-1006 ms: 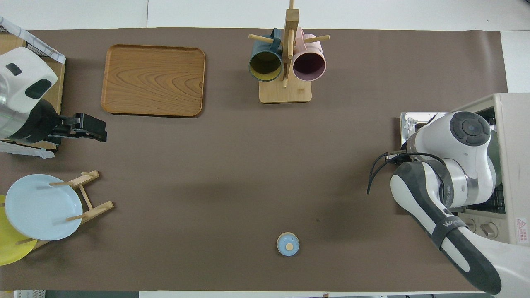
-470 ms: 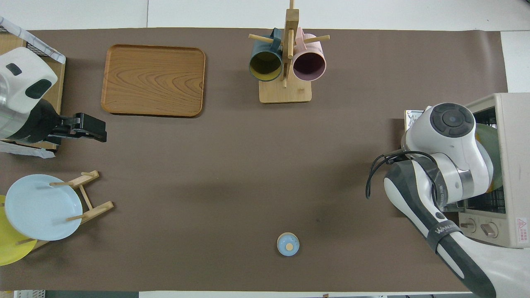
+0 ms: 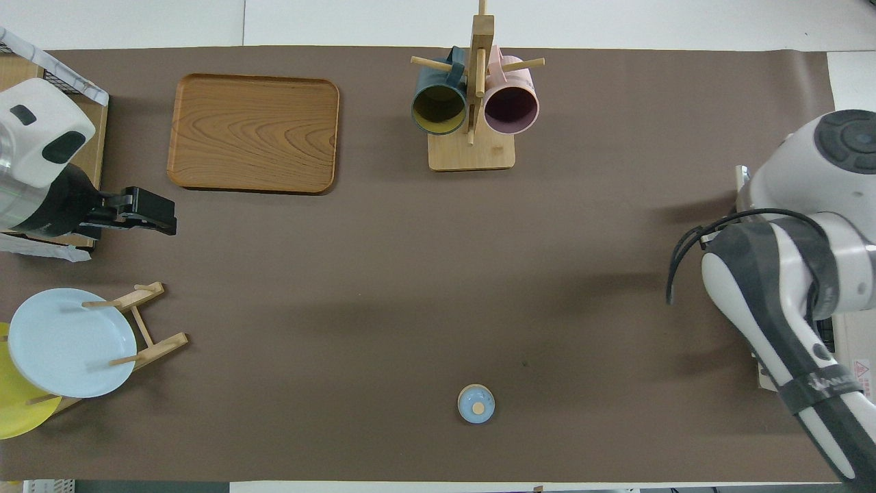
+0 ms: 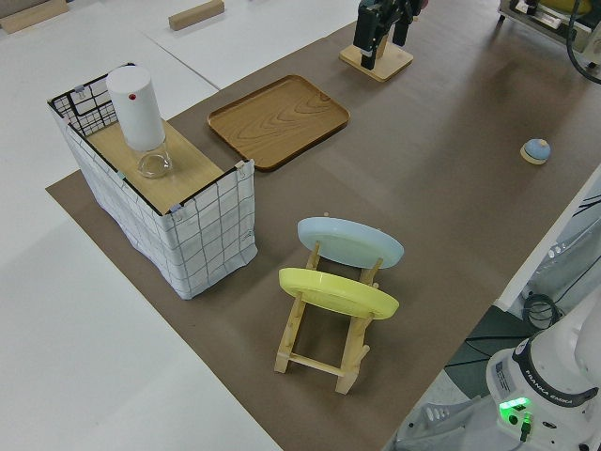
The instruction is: Put corn in oven
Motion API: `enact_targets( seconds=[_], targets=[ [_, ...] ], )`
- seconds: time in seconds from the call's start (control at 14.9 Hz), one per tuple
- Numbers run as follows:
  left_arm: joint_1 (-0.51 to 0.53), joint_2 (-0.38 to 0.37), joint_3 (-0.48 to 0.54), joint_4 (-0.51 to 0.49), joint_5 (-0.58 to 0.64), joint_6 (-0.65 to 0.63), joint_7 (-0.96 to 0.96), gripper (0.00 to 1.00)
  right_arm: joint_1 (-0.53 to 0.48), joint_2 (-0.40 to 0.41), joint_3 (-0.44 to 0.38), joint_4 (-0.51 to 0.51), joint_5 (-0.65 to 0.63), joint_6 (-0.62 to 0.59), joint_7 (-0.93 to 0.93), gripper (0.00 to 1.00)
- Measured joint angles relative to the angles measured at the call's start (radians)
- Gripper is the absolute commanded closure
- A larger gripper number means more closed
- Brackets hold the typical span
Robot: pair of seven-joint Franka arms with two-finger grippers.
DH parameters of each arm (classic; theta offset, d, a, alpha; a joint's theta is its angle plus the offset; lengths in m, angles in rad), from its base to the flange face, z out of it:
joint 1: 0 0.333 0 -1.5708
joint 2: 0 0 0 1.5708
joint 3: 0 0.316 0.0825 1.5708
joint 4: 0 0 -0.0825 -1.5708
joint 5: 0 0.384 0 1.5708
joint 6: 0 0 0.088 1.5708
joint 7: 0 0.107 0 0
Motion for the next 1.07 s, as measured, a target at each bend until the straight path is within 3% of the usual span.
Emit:
enact_targets(
  seconds=[0.2,0.4,0.54,0.67,1.07],
  targets=[
    [0.0,0.0,0.0,0.0,0.0,0.0,0.0,0.0,-0.077,-0.027,-0.022,0.037,-0.014,-0.024,-0.097,0.94],
    [0.0,0.0,0.0,0.0,0.0,0.0,0.0,0.0,-0.092,-0.025,-0.026,0.044,-0.007,-0.023,-0.126,0.76],
    [0.0,0.0,0.0,0.0,0.0,0.0,0.0,0.0,-0.091,-0.021,-0.025,0.044,-0.004,-0.022,-0.126,0.73],
    [0.0,0.0,0.0,0.0,0.0,0.0,0.0,0.0,-0.091,-0.021,-0.024,0.051,0.036,-0.024,-0.126,0.62],
    [0.0,0.0,0.0,0.0,0.0,0.0,0.0,0.0,-0.033,-0.002,-0.015,0.161,0.105,-0.111,-0.075,0.61]
  ],
)
